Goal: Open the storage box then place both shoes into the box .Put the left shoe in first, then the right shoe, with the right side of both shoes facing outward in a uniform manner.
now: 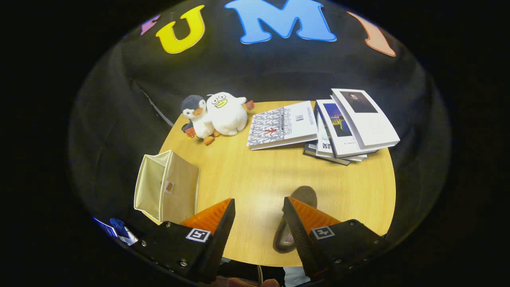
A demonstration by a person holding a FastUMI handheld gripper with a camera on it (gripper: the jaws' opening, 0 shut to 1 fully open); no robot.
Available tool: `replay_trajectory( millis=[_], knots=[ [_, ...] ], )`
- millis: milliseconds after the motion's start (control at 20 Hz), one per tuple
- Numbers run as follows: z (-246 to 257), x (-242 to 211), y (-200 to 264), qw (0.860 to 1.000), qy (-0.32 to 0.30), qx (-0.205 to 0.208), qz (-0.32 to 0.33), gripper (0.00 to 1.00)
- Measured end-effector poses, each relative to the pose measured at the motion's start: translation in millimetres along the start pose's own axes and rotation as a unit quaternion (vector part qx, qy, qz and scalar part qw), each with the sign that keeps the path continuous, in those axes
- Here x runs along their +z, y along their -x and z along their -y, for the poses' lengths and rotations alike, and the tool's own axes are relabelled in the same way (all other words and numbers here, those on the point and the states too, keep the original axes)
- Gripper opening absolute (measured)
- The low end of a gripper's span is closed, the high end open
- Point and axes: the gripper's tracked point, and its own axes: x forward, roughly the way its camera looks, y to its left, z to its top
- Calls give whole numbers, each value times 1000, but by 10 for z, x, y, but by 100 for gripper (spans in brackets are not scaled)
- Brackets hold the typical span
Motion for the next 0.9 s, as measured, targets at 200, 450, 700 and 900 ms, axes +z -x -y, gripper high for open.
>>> replay_trajectory(
  millis=[200, 450, 700, 900],
  knots=[
    [339, -216, -62, 999, -24, -16, -23, 77],
    [671, -635, -271, 995, -70, -21, -72, 77],
    [849, -1019, -493, 987, -104, -18, -121, 77],
    [1049, -1262, -760, 983, -99, -42, -150, 77]
  ],
)
